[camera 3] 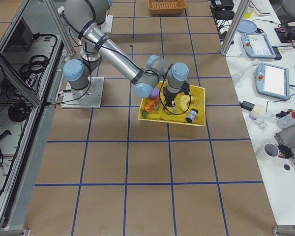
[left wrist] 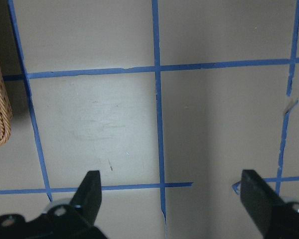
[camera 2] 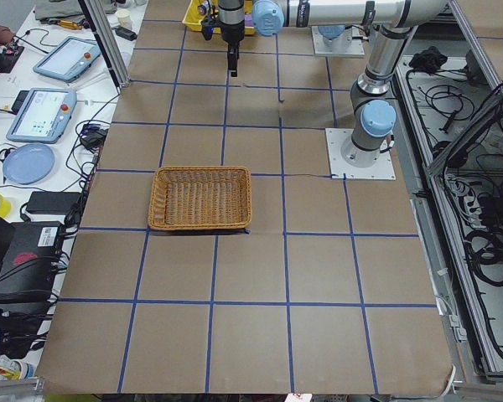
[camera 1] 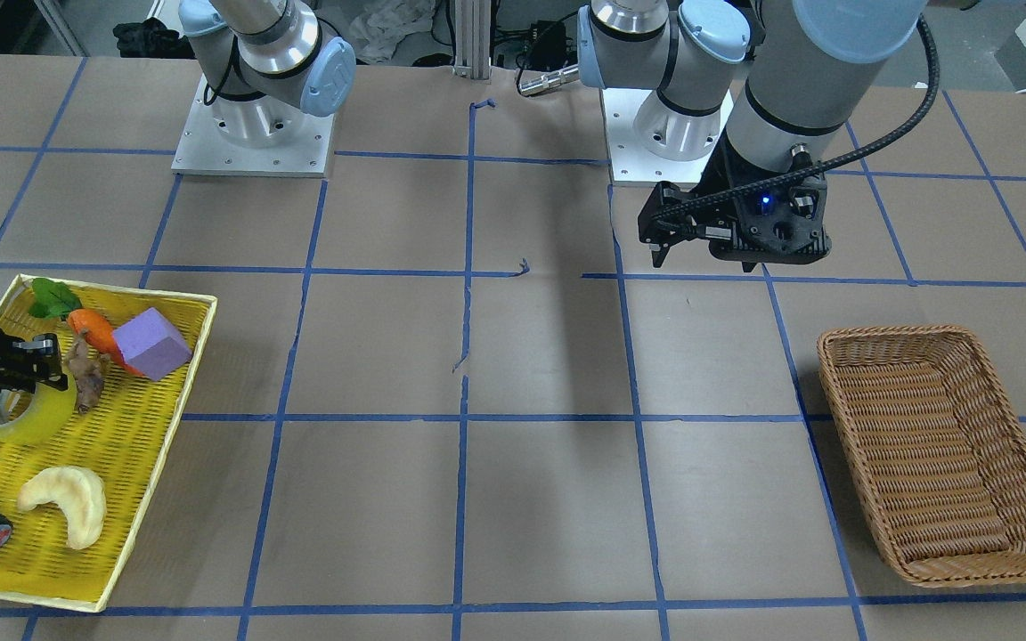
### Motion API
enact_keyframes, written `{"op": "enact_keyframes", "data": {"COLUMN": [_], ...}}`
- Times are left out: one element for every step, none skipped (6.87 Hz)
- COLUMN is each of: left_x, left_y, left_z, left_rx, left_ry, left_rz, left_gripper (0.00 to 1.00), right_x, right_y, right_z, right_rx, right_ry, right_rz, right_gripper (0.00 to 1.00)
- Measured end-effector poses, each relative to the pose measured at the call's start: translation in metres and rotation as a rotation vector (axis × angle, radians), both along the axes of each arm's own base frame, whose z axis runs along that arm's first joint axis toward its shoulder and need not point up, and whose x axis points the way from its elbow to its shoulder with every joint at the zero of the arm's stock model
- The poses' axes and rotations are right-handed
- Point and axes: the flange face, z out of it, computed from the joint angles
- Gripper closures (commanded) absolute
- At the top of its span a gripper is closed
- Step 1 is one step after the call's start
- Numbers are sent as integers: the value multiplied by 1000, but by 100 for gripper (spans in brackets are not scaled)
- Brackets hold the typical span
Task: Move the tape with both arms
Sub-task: 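Close the right gripper on the rim of the yellow tape roll, then lift the tape roll with the right gripper and carry it to table center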
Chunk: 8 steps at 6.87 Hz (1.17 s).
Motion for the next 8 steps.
{"op": "enact_keyframes", "data": {"left_x": [0, 0, 0, 0, 0, 1, 3, 3], "left_y": [0, 0, 0, 0, 0, -1, -1, -2], "left_z": [0, 0, 0, 0, -1, -1, -1, -1], "left_rx": [0, 1, 1, 1, 1, 2, 3, 3], "left_ry": [0, 0, 0, 0, 0, 0, -2, -4], "left_rz": [0, 0, 0, 0, 0, 2, 4, 5], "left_gripper": [0, 0, 0, 0, 0, 0, 0, 0], "right_x": [7, 26, 67, 124, 188, 248, 301, 354], "right_y": [-6, -16, -29, -38, -43, -42, -40, -35], "right_z": [25, 54, 82, 101, 110, 114, 109, 96], "right_rx": [-17, -42, -77, -107, -125, -144, -167, -180], "right_ry": [11, 26, 44, 55, 52, 41, 29, 18], "right_rz": [-6, 4, 25, 28, -10, -68, -85, -64], "right_gripper": [100, 100, 100, 100, 100, 100, 100, 100]}}
